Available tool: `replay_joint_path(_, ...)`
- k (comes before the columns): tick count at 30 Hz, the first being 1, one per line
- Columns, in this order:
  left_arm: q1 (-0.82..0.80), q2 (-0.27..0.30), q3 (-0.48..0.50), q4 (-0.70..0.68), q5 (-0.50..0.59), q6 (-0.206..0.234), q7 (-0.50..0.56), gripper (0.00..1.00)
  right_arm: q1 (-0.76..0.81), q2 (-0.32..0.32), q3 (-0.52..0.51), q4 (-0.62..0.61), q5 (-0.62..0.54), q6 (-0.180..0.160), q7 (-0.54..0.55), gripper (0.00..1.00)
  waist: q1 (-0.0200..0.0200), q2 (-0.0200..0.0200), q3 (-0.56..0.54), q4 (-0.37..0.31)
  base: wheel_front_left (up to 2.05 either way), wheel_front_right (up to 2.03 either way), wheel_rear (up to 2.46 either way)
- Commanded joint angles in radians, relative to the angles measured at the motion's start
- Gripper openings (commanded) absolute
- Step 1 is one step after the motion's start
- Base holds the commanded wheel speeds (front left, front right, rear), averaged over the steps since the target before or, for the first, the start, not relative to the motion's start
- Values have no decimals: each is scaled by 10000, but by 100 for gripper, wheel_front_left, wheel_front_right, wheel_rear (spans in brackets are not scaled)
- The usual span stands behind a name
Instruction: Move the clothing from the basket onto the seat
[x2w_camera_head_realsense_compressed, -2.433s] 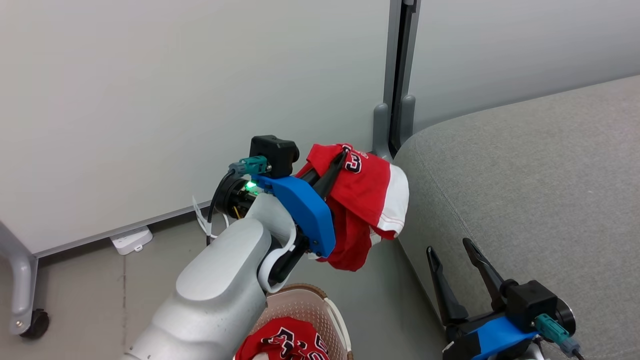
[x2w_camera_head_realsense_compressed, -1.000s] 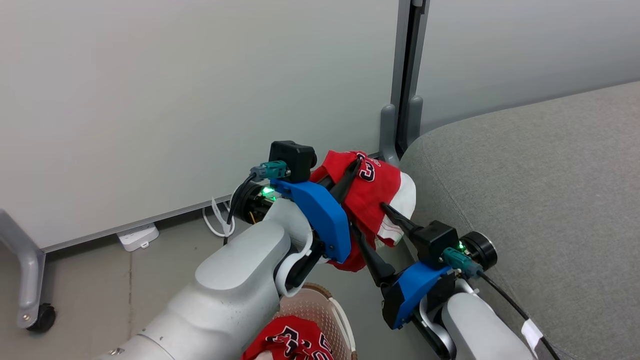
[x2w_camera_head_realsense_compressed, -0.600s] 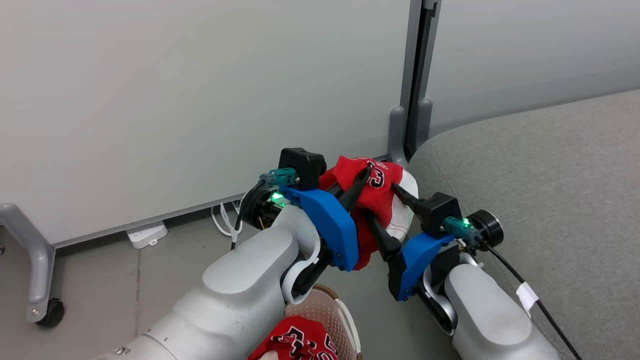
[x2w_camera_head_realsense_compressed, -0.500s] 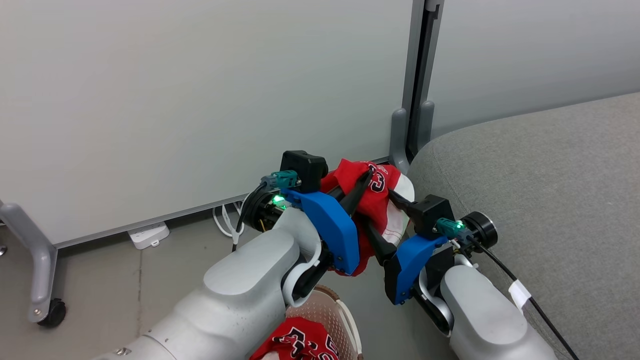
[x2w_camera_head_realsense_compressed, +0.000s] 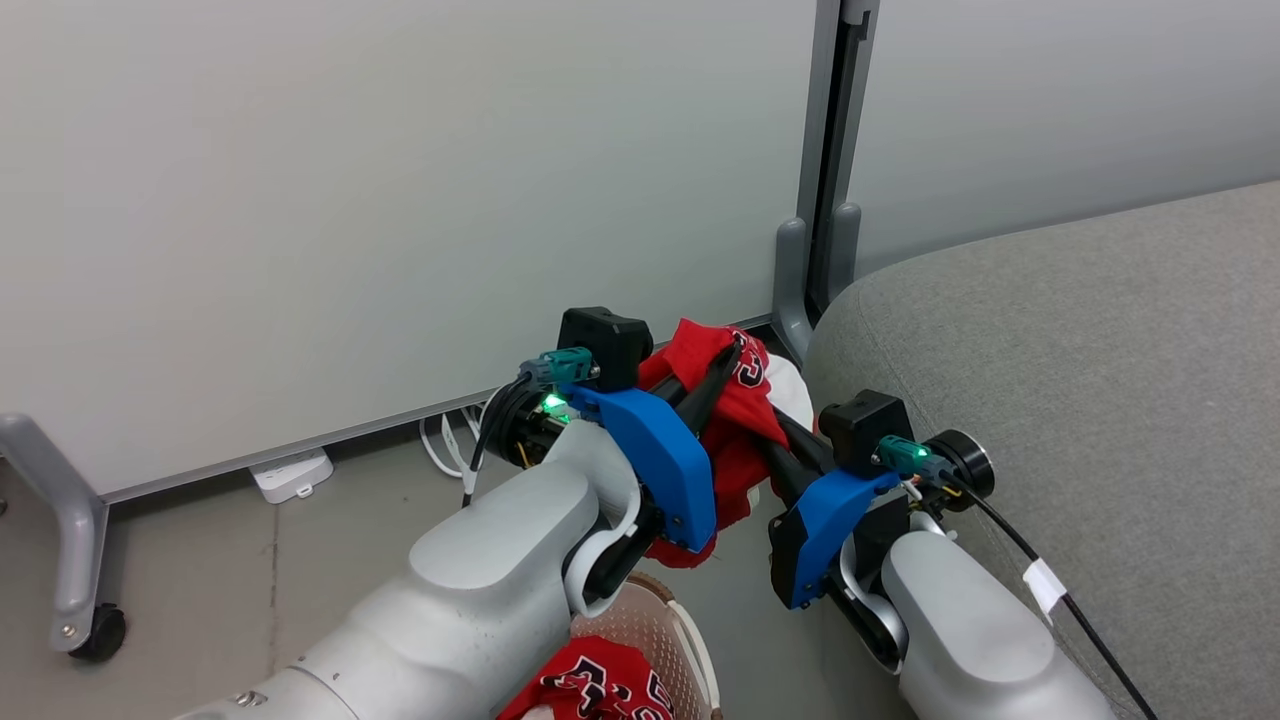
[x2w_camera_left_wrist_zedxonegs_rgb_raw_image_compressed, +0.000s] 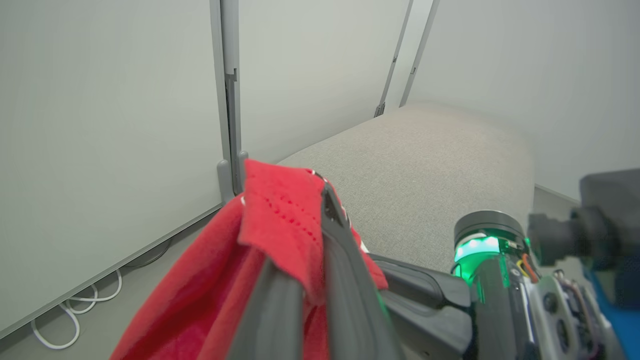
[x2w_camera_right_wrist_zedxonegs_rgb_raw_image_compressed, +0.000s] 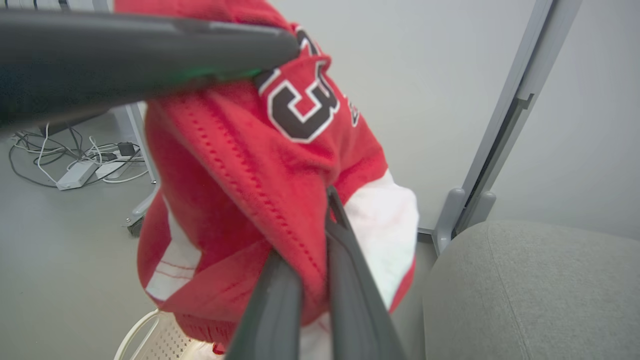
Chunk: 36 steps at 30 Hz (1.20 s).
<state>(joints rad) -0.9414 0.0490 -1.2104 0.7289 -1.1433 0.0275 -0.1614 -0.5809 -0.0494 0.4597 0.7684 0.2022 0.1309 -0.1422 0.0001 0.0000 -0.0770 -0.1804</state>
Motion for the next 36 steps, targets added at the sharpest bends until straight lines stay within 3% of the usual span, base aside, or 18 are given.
replay_joint_path(1,-160,27,-43,24,-22,-13,-75,0,-119,-17,29,46,12,-3,-52,0,-1,0,1,-6,0,0,0)
replay_joint_path(23,-391,27,-398,381,-296,-49,-398,0,-148,-18,168,151,321,-3,-199,0,-1,0,3,-20,0,0,0)
replay_joint_path(24,-389,27,-395,394,-250,-33,-475,33,-163,-18,154,152,321,-3,-208,0,-1,0,11,-17,0,0,0)
replay_joint_path(25,-363,29,-399,423,-208,-37,-567,99,-175,-18,127,152,307,-3,-226,0,-1,0,20,-10,0,0,0)
replay_joint_path(32,326,189,-171,631,384,-362,-1026,100,-197,-15,-190,172,194,-3,-404,0,-1,0,127,-17,0,0,0)
replay_joint_path(36,1072,587,917,-227,1609,-365,-1039,100,-219,-17,-490,216,65,-3,-513,0,-1,0,234,19,0,0,0)
